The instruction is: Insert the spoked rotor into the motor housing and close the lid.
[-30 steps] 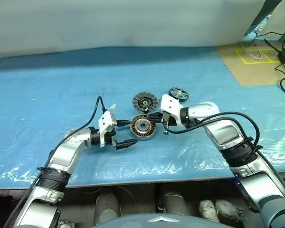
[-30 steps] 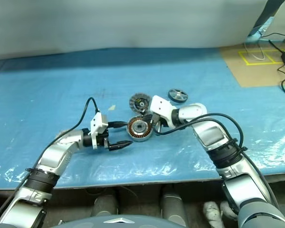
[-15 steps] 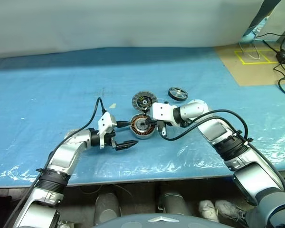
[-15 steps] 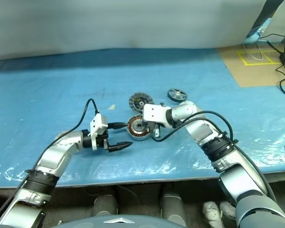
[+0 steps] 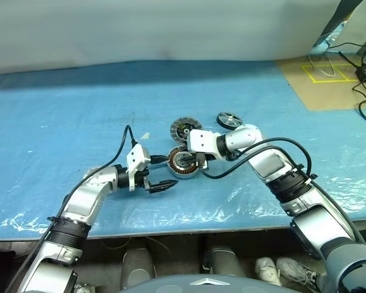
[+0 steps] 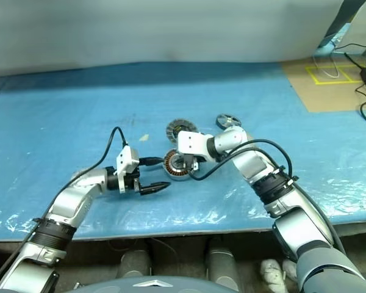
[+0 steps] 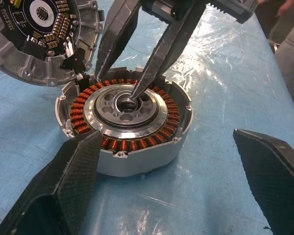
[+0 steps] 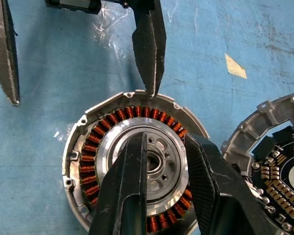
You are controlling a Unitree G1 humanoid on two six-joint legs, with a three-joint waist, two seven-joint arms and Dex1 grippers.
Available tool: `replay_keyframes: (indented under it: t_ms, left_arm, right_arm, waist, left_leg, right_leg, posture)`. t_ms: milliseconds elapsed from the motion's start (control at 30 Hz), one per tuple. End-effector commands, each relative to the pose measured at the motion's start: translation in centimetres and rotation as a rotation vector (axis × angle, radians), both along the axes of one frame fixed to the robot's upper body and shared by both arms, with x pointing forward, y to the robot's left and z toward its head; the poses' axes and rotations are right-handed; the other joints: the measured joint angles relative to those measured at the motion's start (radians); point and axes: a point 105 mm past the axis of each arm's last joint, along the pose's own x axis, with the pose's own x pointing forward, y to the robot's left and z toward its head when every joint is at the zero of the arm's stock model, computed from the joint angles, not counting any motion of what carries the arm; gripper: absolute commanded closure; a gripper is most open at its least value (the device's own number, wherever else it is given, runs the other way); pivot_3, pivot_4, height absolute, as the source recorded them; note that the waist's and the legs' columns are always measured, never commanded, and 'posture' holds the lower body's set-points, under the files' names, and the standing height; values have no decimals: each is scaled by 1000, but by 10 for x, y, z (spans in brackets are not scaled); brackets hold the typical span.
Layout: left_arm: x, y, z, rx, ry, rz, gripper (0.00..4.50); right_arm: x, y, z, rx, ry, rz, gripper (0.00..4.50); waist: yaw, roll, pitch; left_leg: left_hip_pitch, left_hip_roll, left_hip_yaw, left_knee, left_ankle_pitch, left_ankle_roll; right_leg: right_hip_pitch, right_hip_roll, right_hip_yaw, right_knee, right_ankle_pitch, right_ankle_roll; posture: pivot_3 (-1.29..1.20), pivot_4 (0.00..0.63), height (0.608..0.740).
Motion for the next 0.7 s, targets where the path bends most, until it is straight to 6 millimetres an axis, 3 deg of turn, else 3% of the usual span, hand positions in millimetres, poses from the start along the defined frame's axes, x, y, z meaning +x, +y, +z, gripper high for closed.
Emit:
replay_keyframes:
  t_ms: [33,567,700]
  left_arm:
    - [2,-3,9,-3,-41,-12,0]
    - [1,-2,7,-8,-43,-9,0]
    - [3,0,7,-6,-42,-6,0]
  right_arm:
    - [6,-1,6,-34,-77,16,3273]
    - [13,-2,2,-197,-277,129,3273]
    - [13,-2,0,-168,-254,113,4209]
  waist:
    - [0,0,0]
    - [-1,0,0]
    - [-1,0,0]
  left_leg:
    - [0,0,0,0,0,0]
    - [0,0,0,2,0,0]
    - [0,0,0,3,0,0]
  right_leg:
    - [0,0,0,0,0,0]
    - [1,0,0,1,0,0]
    - [1,0,0,2,0,0]
  posture:
    - [0,150,740]
    - [0,150,740]
    - [0,150,740]
